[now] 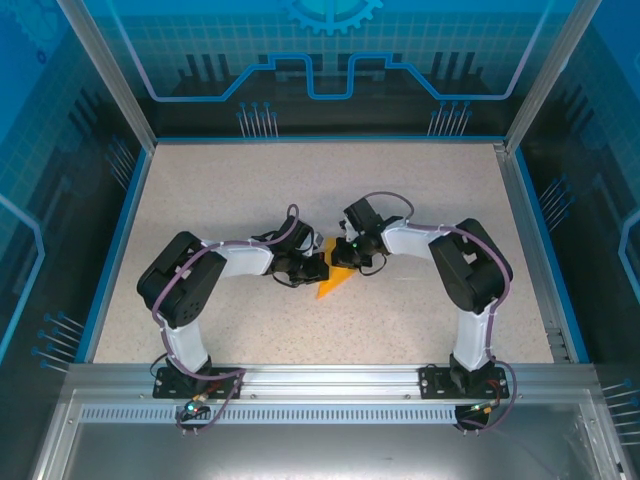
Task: Fold a paper plane with a square sheet of paper (pick it up from the middle)
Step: Fourth fold the wing at the center of the table.
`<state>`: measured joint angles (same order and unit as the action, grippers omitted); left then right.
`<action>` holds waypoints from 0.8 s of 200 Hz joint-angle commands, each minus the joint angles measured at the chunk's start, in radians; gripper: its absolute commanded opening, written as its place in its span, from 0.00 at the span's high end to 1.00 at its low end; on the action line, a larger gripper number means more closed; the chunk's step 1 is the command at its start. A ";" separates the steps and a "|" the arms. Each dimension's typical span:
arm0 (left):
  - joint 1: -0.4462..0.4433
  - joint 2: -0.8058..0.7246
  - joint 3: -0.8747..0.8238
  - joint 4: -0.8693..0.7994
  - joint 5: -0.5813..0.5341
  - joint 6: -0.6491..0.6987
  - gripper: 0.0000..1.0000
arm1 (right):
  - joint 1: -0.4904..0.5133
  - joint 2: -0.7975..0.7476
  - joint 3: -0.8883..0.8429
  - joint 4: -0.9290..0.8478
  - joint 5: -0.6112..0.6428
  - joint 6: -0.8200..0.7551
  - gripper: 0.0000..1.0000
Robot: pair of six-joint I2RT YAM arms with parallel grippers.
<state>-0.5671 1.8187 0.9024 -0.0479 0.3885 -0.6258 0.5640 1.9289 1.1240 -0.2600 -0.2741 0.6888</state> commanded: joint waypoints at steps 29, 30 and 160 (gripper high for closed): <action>-0.002 0.021 -0.042 -0.091 -0.016 0.021 1.00 | -0.098 0.058 0.014 -0.005 0.074 0.031 0.91; -0.002 0.021 -0.043 -0.090 -0.016 0.021 1.00 | -0.100 0.058 0.013 -0.004 0.074 0.031 0.91; -0.011 0.037 -0.028 -0.092 0.006 0.046 1.00 | -0.028 -0.046 0.028 0.013 0.017 -0.018 0.91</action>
<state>-0.5671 1.8187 0.8932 -0.0223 0.3874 -0.6144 0.4988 1.8587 1.1343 -0.2504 -0.2359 0.6899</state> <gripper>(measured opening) 0.050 0.089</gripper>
